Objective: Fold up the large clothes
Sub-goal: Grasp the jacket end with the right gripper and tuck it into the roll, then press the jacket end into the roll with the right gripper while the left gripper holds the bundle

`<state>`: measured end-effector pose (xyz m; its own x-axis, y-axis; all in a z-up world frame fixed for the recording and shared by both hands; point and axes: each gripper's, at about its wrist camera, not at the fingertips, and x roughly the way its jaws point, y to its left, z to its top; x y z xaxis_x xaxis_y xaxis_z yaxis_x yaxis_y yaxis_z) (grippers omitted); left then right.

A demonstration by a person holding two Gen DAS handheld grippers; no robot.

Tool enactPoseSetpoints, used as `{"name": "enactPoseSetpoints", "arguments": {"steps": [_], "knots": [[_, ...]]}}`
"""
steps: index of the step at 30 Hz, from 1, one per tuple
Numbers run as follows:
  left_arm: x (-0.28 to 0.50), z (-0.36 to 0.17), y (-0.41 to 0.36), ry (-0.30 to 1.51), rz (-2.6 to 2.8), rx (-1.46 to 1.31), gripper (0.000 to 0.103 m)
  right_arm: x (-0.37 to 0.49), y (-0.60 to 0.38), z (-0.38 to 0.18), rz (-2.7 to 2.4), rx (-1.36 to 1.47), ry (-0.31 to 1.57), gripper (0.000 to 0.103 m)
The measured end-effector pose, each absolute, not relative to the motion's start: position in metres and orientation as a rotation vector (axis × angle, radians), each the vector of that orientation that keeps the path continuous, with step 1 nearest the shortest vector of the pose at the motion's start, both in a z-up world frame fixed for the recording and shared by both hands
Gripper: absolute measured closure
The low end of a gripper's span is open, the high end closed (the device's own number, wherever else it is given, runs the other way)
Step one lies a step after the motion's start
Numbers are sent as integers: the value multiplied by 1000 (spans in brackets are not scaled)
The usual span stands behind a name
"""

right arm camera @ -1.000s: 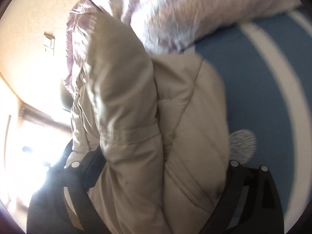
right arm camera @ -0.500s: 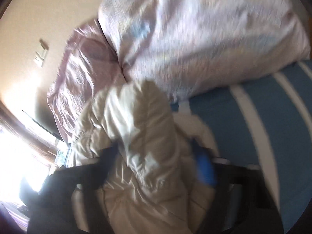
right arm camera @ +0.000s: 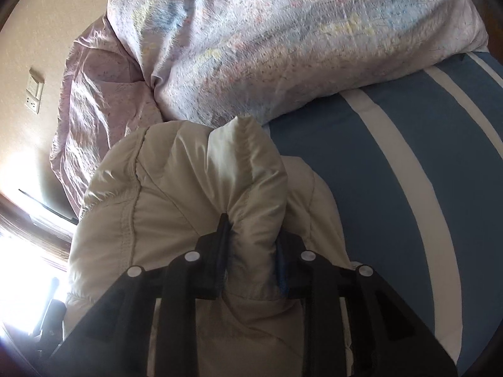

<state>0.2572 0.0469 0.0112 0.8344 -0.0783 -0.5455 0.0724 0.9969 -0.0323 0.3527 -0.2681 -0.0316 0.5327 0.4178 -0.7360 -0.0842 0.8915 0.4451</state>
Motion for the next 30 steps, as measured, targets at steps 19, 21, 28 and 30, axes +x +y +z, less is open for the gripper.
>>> {"name": "enactPoseSetpoints", "arguments": {"steps": [19, 21, 28, 30], "knots": [[282, -25, 22, 642, -97, -2, 1, 358, -273, -40, 325, 430, 943, 74], [282, -30, 17, 629, -73, 19, 1, 360, -274, -41, 327, 437, 942, 73], [284, -35, 12, 644, -44, 52, 1, 359, -278, -37, 309, 468, 940, 62], [285, -34, 13, 657, -48, 55, 1, 345, -276, -23, 248, 423, 908, 49]]}}
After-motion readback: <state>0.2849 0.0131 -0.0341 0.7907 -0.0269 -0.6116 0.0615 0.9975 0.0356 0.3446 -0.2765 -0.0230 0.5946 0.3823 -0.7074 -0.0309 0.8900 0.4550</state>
